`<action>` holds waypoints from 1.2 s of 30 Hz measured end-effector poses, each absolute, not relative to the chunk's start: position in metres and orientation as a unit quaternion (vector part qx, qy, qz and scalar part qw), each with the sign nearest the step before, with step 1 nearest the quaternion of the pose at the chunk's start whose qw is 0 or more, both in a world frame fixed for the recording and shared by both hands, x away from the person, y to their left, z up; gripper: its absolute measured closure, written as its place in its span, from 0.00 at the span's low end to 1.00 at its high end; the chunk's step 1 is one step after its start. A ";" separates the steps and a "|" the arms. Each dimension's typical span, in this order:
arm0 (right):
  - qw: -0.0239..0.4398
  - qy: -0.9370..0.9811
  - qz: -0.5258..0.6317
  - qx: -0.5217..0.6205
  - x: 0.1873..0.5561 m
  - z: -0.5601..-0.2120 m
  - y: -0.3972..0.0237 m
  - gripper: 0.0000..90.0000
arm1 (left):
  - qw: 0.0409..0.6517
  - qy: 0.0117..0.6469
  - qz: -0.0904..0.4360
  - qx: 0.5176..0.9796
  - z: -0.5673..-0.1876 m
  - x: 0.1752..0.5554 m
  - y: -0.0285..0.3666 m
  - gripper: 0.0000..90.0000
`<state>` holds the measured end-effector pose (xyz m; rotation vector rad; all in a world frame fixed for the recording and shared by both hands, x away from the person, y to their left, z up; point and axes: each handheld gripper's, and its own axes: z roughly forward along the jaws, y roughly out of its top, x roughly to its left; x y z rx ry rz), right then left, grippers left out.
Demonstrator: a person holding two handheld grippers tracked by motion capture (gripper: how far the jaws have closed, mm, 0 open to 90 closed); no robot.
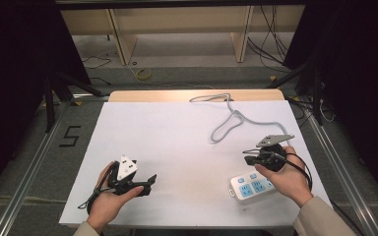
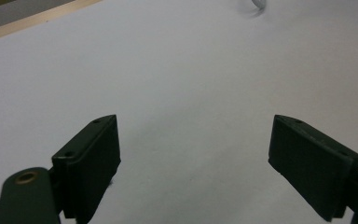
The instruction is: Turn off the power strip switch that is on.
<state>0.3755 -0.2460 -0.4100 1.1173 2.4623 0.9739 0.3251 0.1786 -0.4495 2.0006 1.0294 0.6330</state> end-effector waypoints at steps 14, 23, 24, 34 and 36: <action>0.145 0.845 0.366 0.362 0.369 -0.409 -0.246 0.88 | 0.392 0.406 0.248 0.787 -0.450 0.325 0.179 0.18; 0.158 0.836 0.398 0.342 0.366 -0.410 -0.245 0.70 | 0.391 0.406 0.244 0.789 -0.451 0.325 0.178 0.18; 0.157 0.836 0.401 0.342 0.366 -0.411 -0.245 0.68 | 0.390 0.405 0.243 0.791 -0.451 0.325 0.179 0.18; 0.162 0.832 0.430 0.310 0.357 -0.418 -0.246 0.45 | 0.387 0.401 0.238 0.796 -0.452 0.323 0.179 0.18; 0.163 0.825 0.444 0.311 0.354 -0.419 -0.248 0.41 | 0.387 0.401 0.236 0.796 -0.452 0.323 0.179 0.18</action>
